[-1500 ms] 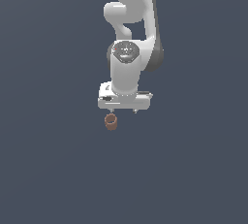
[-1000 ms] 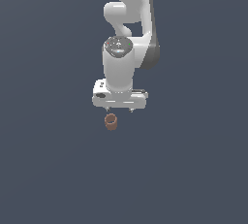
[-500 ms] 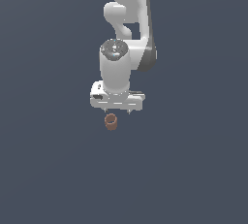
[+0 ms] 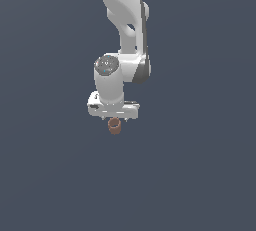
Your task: Pick up the object and move it to a goal position.
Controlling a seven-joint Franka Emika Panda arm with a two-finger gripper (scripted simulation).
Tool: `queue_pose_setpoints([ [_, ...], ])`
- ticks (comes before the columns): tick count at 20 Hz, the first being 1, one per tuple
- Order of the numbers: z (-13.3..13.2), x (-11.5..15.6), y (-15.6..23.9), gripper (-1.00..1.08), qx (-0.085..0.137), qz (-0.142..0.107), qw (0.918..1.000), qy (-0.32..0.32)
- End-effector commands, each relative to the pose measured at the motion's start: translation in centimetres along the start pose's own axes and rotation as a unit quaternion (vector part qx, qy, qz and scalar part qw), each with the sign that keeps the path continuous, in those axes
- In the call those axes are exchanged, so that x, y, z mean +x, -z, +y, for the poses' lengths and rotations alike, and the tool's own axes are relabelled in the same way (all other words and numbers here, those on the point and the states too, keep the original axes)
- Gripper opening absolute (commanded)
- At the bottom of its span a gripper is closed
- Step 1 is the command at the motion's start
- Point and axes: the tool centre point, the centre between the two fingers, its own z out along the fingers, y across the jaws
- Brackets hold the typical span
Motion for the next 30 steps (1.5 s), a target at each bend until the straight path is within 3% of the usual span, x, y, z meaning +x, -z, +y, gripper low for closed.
queue_pose_setpoints([
  [1,0.4,-0.1,-0.7,1.00,0.001,0.002,1.0000,-0.001],
  [8,0.5,-0.1,-1.2,1.00,0.001,0.001,1.0000,-0.002],
  [22,0.6,-0.1,-5.9,1.00,0.001,0.002,1.0000,-0.002],
  [23,0.6,-0.1,-5.9,-1.00,0.001,0.002,1.0000,-0.002],
  [30,0.6,-0.1,-5.9,-1.00,0.001,0.002,1.0000,-0.002],
])
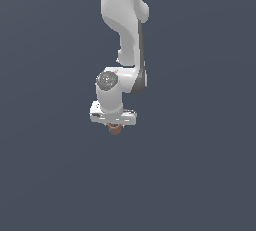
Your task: Pick up the object and move it to a goal position.
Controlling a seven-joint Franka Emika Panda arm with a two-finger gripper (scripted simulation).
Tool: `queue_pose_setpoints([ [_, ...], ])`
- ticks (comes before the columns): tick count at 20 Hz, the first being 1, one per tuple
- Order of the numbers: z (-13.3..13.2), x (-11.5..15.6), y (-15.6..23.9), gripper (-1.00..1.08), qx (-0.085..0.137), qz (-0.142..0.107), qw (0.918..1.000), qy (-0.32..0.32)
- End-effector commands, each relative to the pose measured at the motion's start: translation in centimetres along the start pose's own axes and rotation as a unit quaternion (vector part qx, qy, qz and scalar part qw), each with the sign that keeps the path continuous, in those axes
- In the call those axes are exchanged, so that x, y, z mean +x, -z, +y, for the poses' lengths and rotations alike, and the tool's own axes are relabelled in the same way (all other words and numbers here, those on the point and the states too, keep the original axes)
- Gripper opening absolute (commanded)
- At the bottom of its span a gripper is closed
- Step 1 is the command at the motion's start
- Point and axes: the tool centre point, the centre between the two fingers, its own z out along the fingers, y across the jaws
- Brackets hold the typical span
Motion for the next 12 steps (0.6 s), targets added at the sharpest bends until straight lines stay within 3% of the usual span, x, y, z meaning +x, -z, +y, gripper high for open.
queue_pose_setpoints([
  [1,0.0,0.0,-0.1,-1.00,0.000,-0.001,1.0000,0.000],
  [12,0.8,0.4,2.7,-1.00,0.000,0.000,1.0000,0.000],
])
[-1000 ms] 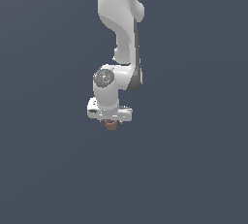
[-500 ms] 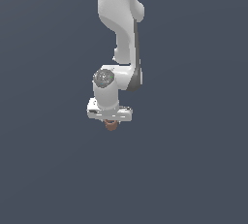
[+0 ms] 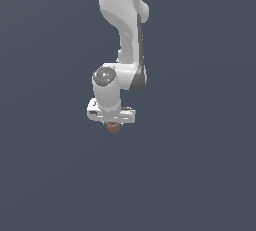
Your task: Pick up the object and move it to a goal position.
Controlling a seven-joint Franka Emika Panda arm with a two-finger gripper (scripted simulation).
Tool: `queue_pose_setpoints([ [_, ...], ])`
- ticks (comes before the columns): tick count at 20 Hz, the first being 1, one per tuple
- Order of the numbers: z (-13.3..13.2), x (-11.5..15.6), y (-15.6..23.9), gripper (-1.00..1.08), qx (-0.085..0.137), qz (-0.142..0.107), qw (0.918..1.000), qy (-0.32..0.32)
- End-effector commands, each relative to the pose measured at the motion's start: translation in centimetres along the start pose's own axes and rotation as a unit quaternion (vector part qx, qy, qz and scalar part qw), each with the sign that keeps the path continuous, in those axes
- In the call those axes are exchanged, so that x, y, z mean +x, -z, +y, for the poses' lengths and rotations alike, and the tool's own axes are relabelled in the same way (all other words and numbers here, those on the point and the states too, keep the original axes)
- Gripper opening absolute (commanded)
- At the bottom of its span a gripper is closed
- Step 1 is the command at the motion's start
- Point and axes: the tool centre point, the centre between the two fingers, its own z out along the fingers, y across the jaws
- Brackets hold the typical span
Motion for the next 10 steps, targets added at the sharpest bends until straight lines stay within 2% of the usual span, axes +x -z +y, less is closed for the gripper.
queue_pose_setpoints([
  [1,0.4,0.2,1.4,-1.00,0.000,0.001,1.0000,0.000],
  [10,2.7,1.4,9.4,-1.00,0.000,0.001,1.0000,0.000],
])
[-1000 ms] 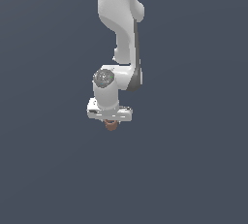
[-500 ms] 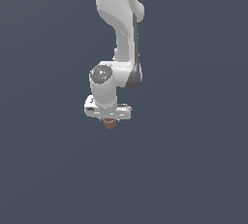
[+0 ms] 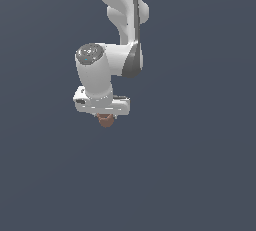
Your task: Pick up the object and move it to a goal position.
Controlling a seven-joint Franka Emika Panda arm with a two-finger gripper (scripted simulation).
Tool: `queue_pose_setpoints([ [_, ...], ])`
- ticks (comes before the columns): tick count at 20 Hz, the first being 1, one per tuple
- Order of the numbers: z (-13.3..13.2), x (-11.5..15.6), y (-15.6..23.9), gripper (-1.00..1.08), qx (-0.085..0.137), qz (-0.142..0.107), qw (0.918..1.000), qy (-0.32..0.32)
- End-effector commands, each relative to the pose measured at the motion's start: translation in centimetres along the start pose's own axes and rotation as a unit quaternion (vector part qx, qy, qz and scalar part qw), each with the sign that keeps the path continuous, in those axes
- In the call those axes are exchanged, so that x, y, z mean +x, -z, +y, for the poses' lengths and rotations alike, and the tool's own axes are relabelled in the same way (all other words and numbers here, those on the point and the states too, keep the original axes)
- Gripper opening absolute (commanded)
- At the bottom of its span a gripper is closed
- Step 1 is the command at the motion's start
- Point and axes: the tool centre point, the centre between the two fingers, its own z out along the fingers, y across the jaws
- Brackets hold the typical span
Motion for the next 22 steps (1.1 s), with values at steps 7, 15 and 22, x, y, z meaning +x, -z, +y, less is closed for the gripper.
queue_pose_setpoints([
  [7,2.7,1.4,9.3,-1.00,0.000,0.000,1.0000,0.000],
  [15,5.1,2.9,17.4,-1.00,0.000,0.000,1.0000,0.000],
  [22,6.7,4.0,22.6,-1.00,0.000,0.000,1.0000,0.000],
])
